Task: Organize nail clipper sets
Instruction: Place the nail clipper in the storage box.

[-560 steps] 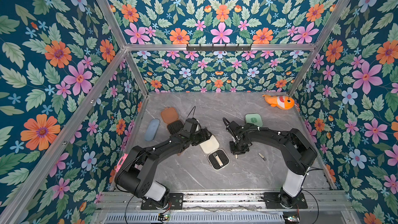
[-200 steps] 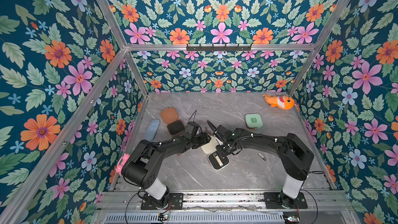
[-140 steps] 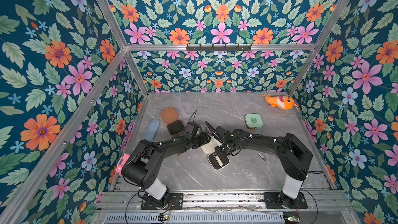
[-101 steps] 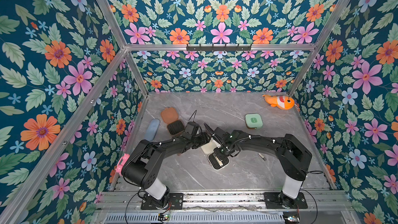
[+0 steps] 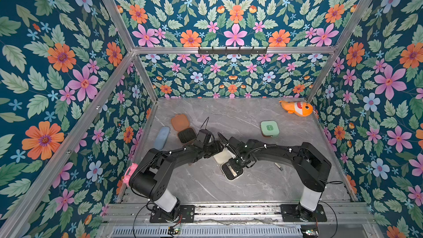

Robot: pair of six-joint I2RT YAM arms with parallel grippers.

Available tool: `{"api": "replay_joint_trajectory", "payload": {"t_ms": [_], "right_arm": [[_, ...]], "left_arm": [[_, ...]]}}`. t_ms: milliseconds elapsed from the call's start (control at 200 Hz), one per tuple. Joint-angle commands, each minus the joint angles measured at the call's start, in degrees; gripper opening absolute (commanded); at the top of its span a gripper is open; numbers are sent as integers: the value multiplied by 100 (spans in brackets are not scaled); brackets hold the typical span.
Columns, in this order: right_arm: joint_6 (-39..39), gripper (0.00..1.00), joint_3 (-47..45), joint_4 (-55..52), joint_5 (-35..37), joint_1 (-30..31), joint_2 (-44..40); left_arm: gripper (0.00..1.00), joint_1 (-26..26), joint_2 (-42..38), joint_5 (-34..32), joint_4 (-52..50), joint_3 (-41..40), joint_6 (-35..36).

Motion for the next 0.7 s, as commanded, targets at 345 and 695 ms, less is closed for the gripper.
{"api": "replay_joint_trajectory", "payload": {"t_ms": [345,695], "right_arm": [[-82,11,-198,0,-115,47,-20],[36,19,-36,-57,-13,56,121]], "left_arm": [[67,-2,38,-61,-17,31,65],[67,-2,8,-46,-26,31,77]]}}
